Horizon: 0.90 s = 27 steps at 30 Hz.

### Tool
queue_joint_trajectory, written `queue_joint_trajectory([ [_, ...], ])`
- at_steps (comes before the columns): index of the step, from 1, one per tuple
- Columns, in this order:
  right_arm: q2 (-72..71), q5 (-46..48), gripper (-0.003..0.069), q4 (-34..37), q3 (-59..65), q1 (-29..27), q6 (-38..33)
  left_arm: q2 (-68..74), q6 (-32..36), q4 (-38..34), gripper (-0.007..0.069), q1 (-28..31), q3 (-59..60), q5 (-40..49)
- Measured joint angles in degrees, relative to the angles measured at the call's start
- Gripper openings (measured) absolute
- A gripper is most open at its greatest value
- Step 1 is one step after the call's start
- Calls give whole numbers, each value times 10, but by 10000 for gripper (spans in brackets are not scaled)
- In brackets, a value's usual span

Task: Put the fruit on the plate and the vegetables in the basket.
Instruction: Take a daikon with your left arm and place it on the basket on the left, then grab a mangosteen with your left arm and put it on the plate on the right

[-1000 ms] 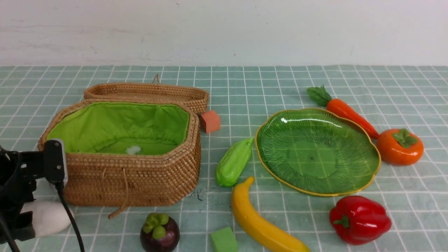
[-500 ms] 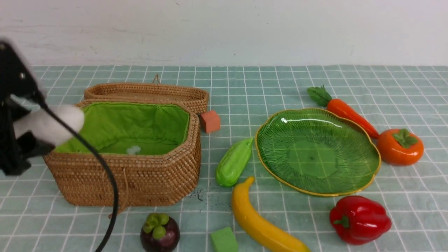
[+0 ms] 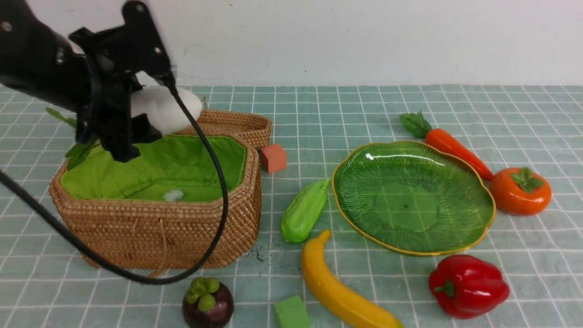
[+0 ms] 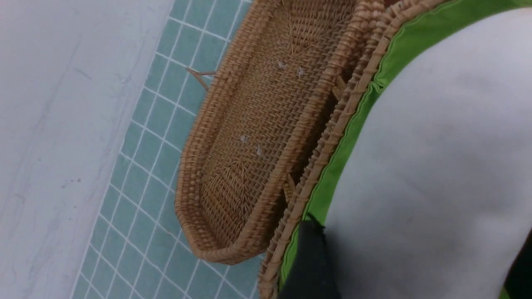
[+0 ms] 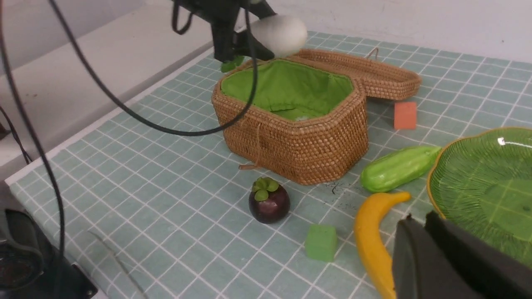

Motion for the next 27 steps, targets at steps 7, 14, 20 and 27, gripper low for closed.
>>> queue_joint_trajectory([
  [7,0,35,35,1,0,0,4,49,-32,8,528,-2,-1,-2],
  [14,0,37,35,-6,0,0,4,51,-37,10,600,-2,-3,16],
  [20,0,37,35,-28,0,0,4,26,-99,-7,631,-2,-3,70],
  [27,0,46,35,-41,0,0,2,-35,-362,-16,246,-20,-3,82],
])
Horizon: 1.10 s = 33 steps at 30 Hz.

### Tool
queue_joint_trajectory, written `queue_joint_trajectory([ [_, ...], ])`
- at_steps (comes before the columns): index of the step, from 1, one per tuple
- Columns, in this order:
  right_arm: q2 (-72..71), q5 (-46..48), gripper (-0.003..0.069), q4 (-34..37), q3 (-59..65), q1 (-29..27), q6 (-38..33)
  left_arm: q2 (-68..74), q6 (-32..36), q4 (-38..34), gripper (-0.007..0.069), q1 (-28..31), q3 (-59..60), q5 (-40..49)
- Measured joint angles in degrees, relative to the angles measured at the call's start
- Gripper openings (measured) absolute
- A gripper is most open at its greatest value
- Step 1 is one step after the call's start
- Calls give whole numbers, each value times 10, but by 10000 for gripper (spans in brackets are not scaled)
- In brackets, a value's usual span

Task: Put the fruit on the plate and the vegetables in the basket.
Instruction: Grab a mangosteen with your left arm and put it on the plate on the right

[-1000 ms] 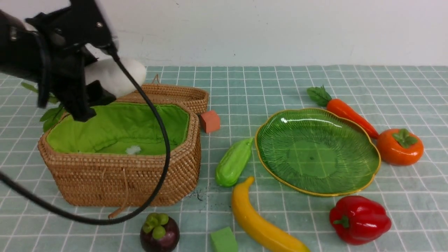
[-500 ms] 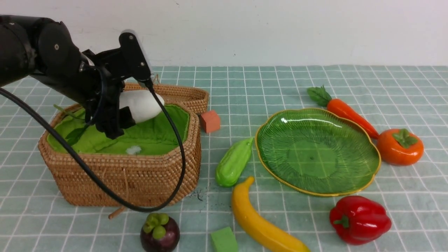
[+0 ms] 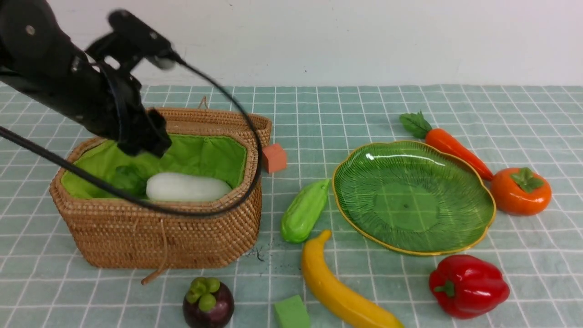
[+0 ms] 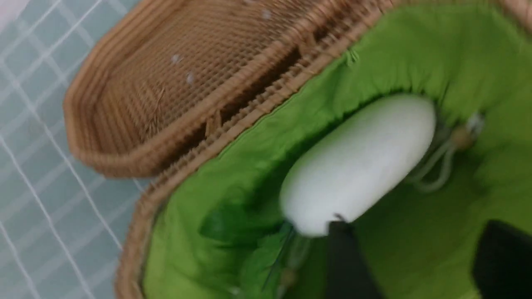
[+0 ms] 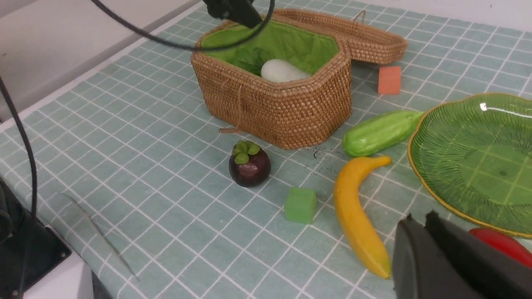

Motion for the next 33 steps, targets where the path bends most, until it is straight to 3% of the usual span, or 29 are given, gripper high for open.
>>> queue_joint_trajectory([
  [2,0,18,35,-20,0,0,-8,-26,-73,17,81,-34,0,23],
  [4,0,34,35,-45,0,0,-8,-48,-155,42,-11,-81,-2,70],
  [8,0,49,35,-72,0,0,-8,-67,-338,105,-13,-191,29,157],
  [9,0,49,35,-72,0,0,-8,-67,-346,108,-13,-197,37,159],
  [13,0,44,35,-76,0,0,-9,-65,-514,158,-13,-298,156,128],
  [18,0,37,35,-82,0,0,-9,-65,-610,168,-12,-329,215,66],
  [20,0,36,35,-83,0,0,-10,-65,-620,177,6,-331,219,62],
  [23,0,36,35,-83,0,0,-10,-65,-632,194,81,-331,219,59],
  [24,0,36,35,-75,0,0,-10,-65,-643,204,167,-331,219,59],
  [26,0,35,35,-71,0,0,-10,-65,-651,208,223,-331,220,59],
  [30,0,34,35,-64,0,0,-10,-59,-705,261,501,-331,244,41],
  [33,0,34,35,-59,0,0,-10,-50,-759,303,605,-331,272,3],
])
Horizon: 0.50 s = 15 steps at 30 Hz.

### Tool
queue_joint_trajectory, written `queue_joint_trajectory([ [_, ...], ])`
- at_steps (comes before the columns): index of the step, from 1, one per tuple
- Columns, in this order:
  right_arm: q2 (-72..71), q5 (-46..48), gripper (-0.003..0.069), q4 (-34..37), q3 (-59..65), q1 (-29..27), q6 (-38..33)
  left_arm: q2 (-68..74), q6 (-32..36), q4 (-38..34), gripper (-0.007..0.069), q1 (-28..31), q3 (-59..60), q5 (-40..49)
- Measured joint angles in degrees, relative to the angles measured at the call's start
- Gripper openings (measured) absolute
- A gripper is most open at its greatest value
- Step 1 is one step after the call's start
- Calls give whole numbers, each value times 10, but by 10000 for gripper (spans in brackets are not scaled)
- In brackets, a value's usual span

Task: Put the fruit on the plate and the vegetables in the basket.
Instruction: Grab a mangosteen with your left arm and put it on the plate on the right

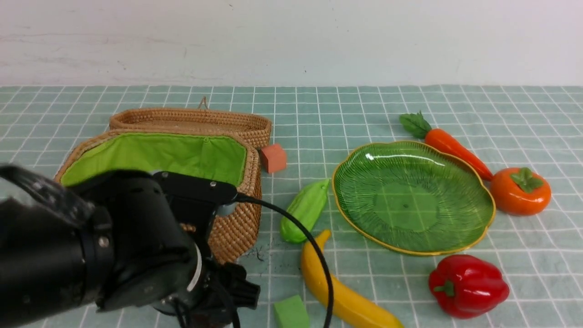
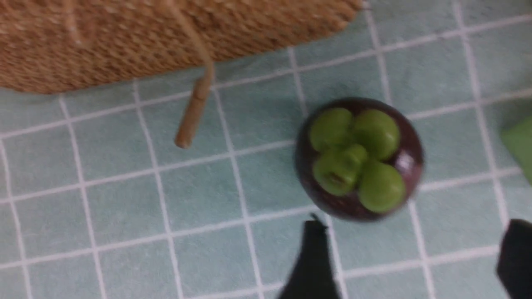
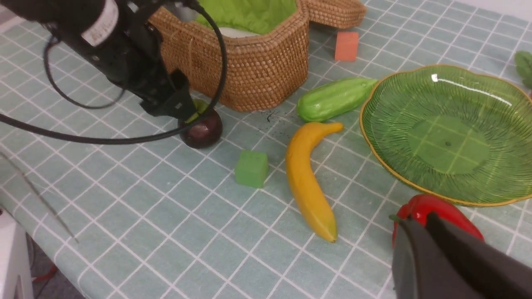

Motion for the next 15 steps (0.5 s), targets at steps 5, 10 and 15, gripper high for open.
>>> queue_joint_trajectory([
  [5,0,0,35,2,0,0,0,30,-104,88,664,0,43,-96],
  [10,0,2,35,9,0,0,0,92,-212,186,630,0,46,-121],
  [15,0,9,35,15,0,0,0,129,-258,211,580,0,46,-128],
])
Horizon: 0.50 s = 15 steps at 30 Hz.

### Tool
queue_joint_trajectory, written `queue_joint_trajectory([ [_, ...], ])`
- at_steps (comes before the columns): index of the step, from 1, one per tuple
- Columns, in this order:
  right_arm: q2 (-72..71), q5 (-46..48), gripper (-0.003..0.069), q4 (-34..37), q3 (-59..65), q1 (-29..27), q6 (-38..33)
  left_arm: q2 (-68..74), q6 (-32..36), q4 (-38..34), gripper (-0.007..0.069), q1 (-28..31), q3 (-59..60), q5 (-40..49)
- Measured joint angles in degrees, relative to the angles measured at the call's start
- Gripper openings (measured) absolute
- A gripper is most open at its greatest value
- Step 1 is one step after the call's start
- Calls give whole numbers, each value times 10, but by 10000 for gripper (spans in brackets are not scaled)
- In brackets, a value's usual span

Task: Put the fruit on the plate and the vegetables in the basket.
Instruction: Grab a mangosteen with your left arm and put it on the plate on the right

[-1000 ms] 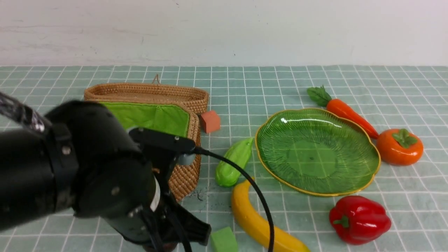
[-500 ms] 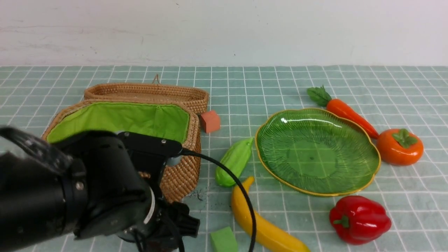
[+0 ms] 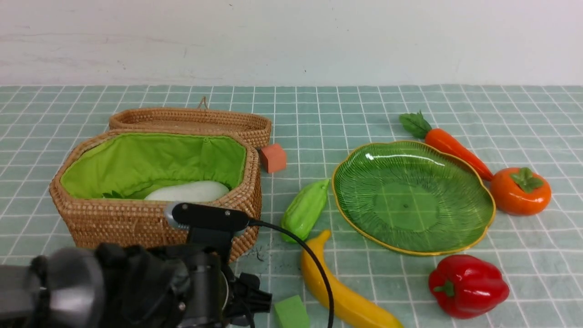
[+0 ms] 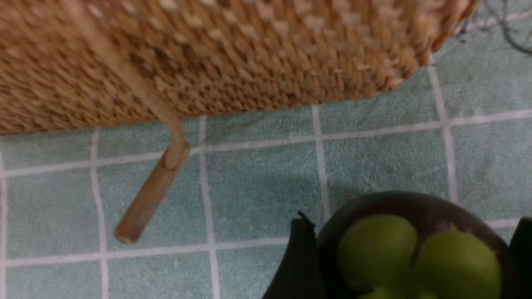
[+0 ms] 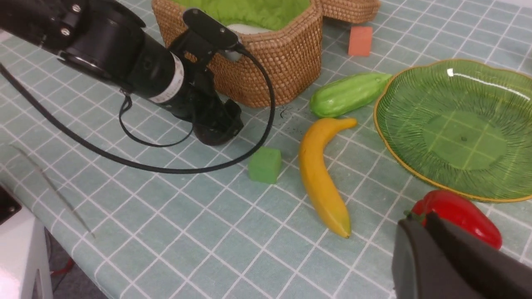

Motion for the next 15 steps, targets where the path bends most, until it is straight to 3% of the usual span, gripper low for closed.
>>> queue_joint_trajectory([
  [5,0,2,35,1,0,0,0,3,-2,-13,549,0,-1,1],
  [10,0,4,36,-4,-3,0,15,-26,40,-73,549,-11,-1,8],
  [13,1,3,37,-19,-13,0,50,-72,95,-108,549,-45,-19,31],
  [14,1,1,38,-38,-22,0,79,-99,144,-125,549,-76,-56,35],
  [15,1,0,38,-40,-22,0,81,-101,144,-125,549,-78,-60,35],
])
